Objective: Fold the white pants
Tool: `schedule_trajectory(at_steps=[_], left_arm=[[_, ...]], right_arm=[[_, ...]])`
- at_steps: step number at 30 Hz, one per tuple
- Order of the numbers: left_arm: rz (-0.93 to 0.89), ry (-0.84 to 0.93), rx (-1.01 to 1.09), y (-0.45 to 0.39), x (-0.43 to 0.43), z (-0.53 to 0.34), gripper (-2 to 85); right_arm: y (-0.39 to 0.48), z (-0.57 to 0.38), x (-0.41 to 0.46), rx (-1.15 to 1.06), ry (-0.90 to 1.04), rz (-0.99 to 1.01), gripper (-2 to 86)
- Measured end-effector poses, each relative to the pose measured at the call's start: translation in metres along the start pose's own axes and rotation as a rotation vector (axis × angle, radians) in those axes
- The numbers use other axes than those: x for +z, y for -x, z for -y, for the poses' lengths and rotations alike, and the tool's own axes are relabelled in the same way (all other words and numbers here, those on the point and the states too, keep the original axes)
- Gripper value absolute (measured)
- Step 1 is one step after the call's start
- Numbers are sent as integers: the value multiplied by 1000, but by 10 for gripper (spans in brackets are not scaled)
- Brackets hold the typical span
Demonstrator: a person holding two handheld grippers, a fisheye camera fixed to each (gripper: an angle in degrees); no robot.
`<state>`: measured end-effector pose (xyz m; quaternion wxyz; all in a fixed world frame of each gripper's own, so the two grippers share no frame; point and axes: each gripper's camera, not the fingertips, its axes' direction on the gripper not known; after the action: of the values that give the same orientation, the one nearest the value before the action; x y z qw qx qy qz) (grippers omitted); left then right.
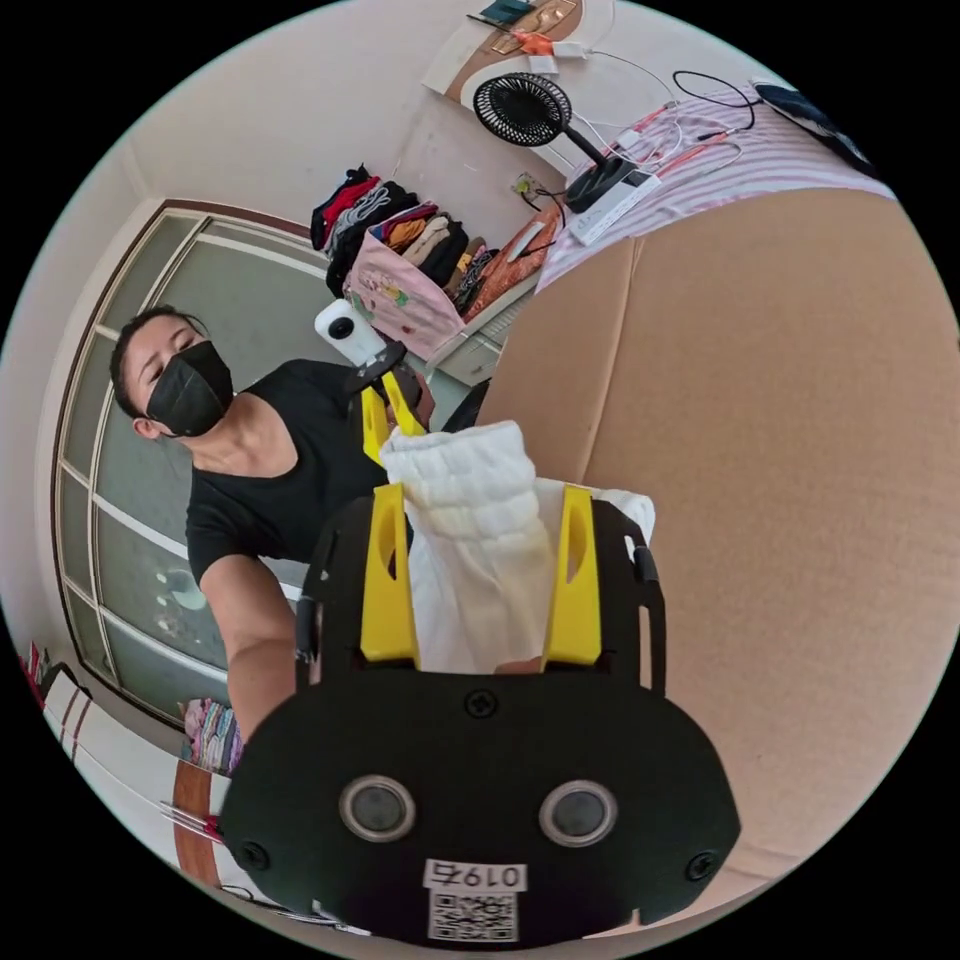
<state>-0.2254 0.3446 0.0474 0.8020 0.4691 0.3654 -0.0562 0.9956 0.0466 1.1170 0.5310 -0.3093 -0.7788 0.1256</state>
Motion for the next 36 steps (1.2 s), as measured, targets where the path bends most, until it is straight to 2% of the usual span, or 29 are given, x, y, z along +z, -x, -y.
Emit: schedule_trajectory(at_steps=[4,7,9,13,19,26,29,31,34,36], left_arm=[[29,-10,16,-13,-8,2,56],[-19,-29,-19,-11,-14,2,47],[-5,-28,-21,-16,-18,3,41],[6,-34,-6,-28,-21,9,33],[-138,-84,24,-56,-22,28,25],[-389,-173,85,-117,-14,65,21],[-474,-213,-9,-101,-15,67,20],[-450,-199,-76,-82,-12,62,19],[-326,-123,-165,-48,-7,49,19],[-154,-63,-174,-31,-9,44,18]], right_arm=[[14,-2,-37,-43,-40,81,165],[27,0,-55,-57,-21,121,130],[43,-2,-72,-84,-39,121,94],[94,-3,-102,-56,-26,53,87],[204,-19,-139,-24,-7,-67,85],[339,-38,-175,-9,-7,-189,85],[339,-11,-180,67,26,-205,86],[308,12,-172,166,87,-200,86],[238,50,-147,286,174,-171,86],[203,69,-135,303,185,-162,86]])
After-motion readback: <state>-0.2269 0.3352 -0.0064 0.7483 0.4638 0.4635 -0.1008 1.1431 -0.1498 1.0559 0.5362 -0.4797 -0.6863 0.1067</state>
